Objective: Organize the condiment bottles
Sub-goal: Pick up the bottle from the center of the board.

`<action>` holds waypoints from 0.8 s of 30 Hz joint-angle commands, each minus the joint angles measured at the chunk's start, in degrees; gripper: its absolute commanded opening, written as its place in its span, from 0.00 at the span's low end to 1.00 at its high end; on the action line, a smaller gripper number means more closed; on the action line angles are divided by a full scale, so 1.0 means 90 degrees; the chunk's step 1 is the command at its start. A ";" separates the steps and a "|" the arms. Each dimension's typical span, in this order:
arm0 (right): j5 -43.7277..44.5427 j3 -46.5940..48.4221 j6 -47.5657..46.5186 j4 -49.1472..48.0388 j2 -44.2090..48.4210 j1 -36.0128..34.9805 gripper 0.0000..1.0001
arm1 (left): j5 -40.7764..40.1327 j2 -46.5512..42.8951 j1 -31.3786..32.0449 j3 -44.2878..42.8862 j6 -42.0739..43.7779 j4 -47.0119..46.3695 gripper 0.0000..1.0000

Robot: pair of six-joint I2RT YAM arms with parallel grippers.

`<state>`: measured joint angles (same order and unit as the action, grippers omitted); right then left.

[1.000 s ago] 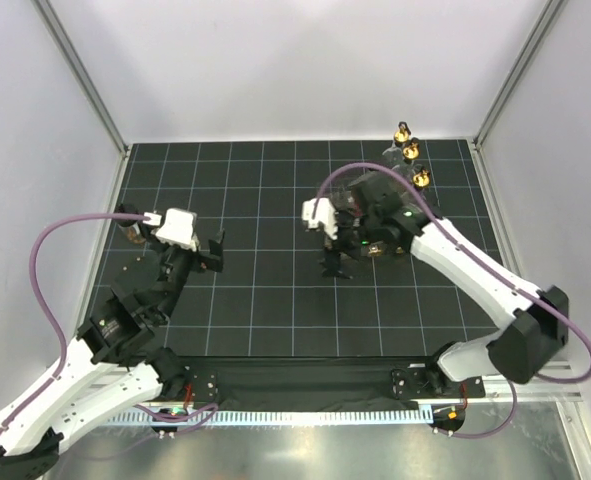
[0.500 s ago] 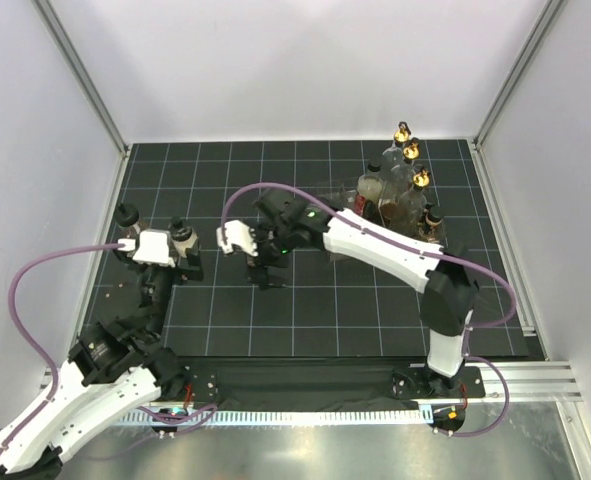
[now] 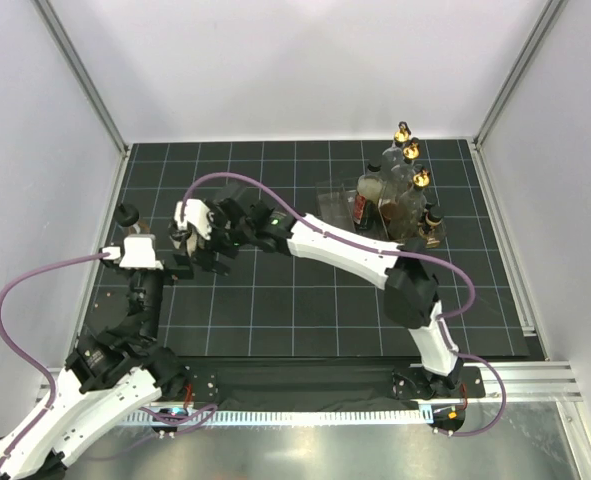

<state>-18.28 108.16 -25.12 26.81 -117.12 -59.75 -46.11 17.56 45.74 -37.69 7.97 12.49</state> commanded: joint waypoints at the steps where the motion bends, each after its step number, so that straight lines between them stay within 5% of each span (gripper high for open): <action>1: 0.1064 0.0570 0.1237 -0.1288 -0.0433 -0.0080 1.00 | -0.0160 -0.0144 -0.0072 0.0047 0.0013 -0.0382 1.00; 18: 0.1231 0.1908 0.2557 -0.2529 -0.1928 0.0232 0.99 | -0.0756 -0.0467 -0.0394 0.0213 0.0091 -0.0831 1.00; 24: 0.1231 0.2464 0.2771 -0.2763 -0.2464 0.0242 0.84 | -0.0717 -0.0457 -0.0453 0.0223 0.0111 -0.0831 1.00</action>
<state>-7.90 126.28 -2.68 6.68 -137.80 -57.19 -51.68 13.58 42.13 -35.86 8.43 8.34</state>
